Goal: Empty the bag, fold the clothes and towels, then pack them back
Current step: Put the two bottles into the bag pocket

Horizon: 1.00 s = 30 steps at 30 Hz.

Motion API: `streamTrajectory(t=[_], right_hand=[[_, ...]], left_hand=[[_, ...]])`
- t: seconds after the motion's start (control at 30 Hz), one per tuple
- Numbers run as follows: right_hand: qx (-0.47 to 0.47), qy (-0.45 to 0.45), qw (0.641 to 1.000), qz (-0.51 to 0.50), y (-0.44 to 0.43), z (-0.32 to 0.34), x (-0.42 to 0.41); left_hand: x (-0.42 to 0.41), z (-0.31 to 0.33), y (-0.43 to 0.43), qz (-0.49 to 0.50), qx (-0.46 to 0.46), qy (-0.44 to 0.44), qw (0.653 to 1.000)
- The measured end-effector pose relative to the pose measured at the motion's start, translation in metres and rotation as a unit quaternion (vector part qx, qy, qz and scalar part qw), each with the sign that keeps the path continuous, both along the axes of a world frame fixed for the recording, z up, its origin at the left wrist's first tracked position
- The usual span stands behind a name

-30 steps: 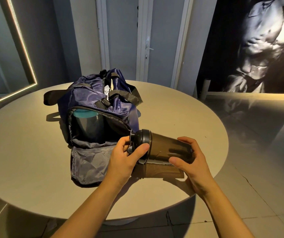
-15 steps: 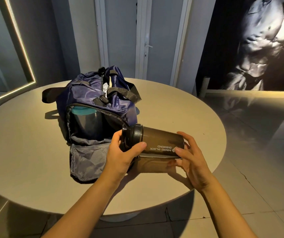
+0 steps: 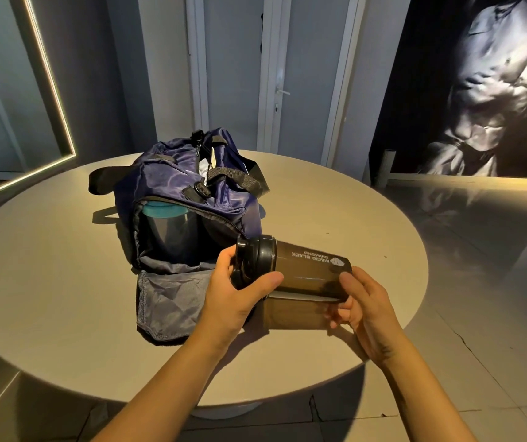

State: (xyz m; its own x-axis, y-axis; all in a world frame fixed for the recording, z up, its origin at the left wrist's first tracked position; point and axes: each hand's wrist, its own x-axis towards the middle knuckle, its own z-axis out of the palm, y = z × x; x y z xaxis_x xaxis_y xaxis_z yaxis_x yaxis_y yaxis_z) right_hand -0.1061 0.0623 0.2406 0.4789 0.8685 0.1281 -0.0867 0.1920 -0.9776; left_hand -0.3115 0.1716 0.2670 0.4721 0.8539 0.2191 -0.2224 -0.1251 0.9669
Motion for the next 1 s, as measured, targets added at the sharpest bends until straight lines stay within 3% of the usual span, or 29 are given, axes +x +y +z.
streamTrajectory(t=[0.07,0.3,0.47,0.6,1.0], right_hand=[[-0.023,-0.030,0.999,-0.025,0.002,-0.002,-0.003],[0.023,0.006,0.999,0.023,0.000,0.001,0.002],[-0.017,0.037,0.999,0.024,0.000,0.004,-0.007],[-0.004,-0.019,0.999,0.037,-0.001,0.008,-0.004],[-0.019,-0.007,0.999,0.031,-0.001,0.008,-0.007]], left_hand=[[0.000,0.000,0.000,0.001,0.006,-0.003,1.000],[0.000,0.000,0.001,0.020,0.017,-0.010,1.000],[-0.001,-0.003,0.001,0.028,0.016,-0.012,0.999],[0.000,-0.002,0.001,0.034,0.025,-0.002,0.999],[-0.001,-0.001,0.001,0.041,0.047,-0.005,0.998]])
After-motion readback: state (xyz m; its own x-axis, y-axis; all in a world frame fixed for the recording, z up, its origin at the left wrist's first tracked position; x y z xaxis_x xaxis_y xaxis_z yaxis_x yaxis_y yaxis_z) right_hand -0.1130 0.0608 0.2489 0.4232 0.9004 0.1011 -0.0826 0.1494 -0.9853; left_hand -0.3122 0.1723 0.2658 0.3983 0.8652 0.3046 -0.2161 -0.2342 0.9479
